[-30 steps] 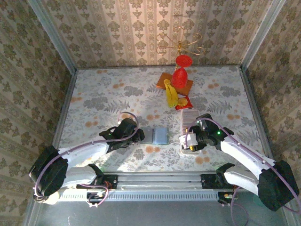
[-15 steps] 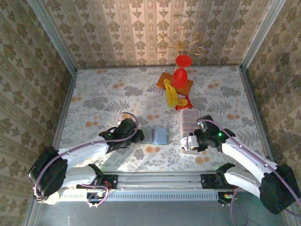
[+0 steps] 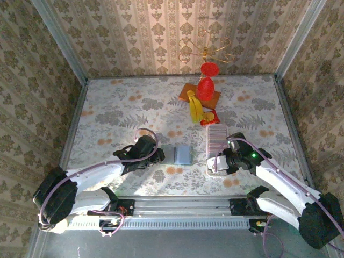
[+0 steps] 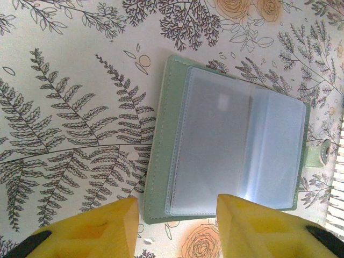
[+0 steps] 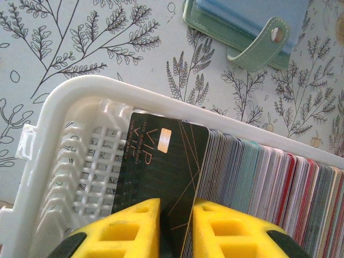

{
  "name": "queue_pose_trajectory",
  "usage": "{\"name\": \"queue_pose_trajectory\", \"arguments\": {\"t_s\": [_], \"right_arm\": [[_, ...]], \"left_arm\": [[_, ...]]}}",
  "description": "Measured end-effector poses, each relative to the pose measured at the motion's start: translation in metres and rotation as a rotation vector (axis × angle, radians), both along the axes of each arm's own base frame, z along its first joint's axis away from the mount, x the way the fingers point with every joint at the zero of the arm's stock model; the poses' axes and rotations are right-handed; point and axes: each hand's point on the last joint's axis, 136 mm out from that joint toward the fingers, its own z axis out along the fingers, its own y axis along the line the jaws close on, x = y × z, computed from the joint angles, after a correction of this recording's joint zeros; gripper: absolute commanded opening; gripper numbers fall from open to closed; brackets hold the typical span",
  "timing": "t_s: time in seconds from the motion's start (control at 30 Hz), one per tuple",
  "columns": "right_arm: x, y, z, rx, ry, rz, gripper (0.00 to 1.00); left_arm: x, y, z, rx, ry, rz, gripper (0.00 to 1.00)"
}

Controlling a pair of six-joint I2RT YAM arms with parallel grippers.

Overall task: Put the credit cards into the card holder
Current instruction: Pick up the credit card from the storage box, then insert the credit card into the card slot.

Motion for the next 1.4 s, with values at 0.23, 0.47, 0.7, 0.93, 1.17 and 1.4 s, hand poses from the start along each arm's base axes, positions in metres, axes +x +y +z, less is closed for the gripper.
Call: {"name": "queue_pose_trajectory", "arguments": {"t_s": [0.23, 0.47, 0.7, 0.93, 1.17, 1.4], "right_arm": [[-0.003, -0.001, 0.002, -0.005, 0.011, 0.001, 0.12], [-0.006, -0.002, 0.011, -0.002, 0.008, 0.001, 0.08], [-0.021, 0.005, 0.042, 0.06, 0.065, 0.016, 0.0], [-0.037, 0.031, 0.092, 0.283, 0.186, -0.048, 0.0], [0.008, 0.054, 0.14, 0.703, 0.278, -0.503, 0.0], [0.073, 0.08, 0.118, 0.915, 0.671, -1.046, 0.0]], "left_arm": [[0.0, 0.0, 0.0, 0.0, 0.0, 0.0, 0.43], [-0.001, 0.0, -0.001, 0.0, 0.003, -0.002, 0.44], [-0.002, -0.001, -0.003, 0.006, 0.016, -0.008, 0.5], [0.004, -0.004, 0.006, -0.005, 0.003, -0.004, 0.53], [0.004, -0.002, 0.001, 0.021, 0.022, -0.005, 0.55], [0.004, -0.004, -0.005, 0.047, 0.053, -0.009, 0.52]]}}
